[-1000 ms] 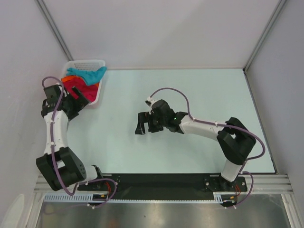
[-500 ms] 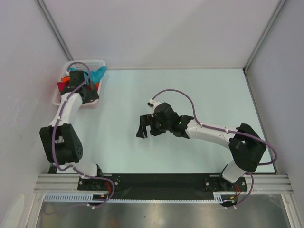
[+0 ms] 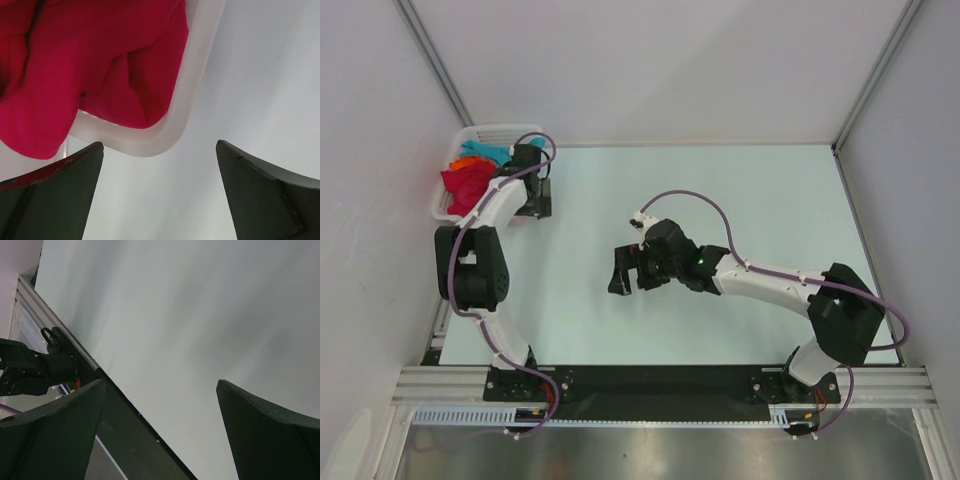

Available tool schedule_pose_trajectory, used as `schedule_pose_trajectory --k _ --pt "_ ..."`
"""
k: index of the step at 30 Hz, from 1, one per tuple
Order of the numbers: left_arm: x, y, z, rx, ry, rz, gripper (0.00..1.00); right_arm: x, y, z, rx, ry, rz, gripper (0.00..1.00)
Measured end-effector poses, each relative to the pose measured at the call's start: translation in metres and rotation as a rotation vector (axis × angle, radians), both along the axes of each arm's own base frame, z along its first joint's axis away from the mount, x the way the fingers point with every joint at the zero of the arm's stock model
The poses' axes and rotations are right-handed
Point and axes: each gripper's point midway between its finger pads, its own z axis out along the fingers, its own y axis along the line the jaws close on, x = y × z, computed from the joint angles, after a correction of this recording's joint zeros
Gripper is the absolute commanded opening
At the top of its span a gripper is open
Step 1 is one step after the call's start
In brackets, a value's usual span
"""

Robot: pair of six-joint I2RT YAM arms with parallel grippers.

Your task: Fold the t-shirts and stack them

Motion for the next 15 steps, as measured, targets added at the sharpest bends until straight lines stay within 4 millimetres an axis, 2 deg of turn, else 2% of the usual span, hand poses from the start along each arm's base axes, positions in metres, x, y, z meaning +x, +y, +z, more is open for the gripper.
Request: schedule_pose_trajectory --k 3,5,6,8,15 --pt "0.005 0.004 -0.003 0.026 0.028 0.017 0.98 -0.001 -0.003 0.003 -0.001 -0.002 -0.001 1.00" --pt "0.006 0.007 -0.004 0.037 0.040 0.028 0.92 -0.002 -0.005 0.007 -0.001 -0.009 0.000 1.00" --pt "0.006 0.006 -0.004 0.037 0.045 0.029 0.84 -0.002 -0.006 0.011 0.002 -0.016 -0.001 1.00" --pt "0.006 0.008 -0.004 0.042 0.052 0.040 0.81 -0.002 -0.008 0.017 0.008 -0.031 -0.003 1.00" --pt "0.006 0.009 0.000 0.047 0.030 0.089 0.82 0.001 -0.016 0.037 0.026 -0.083 -0.019 1.00"
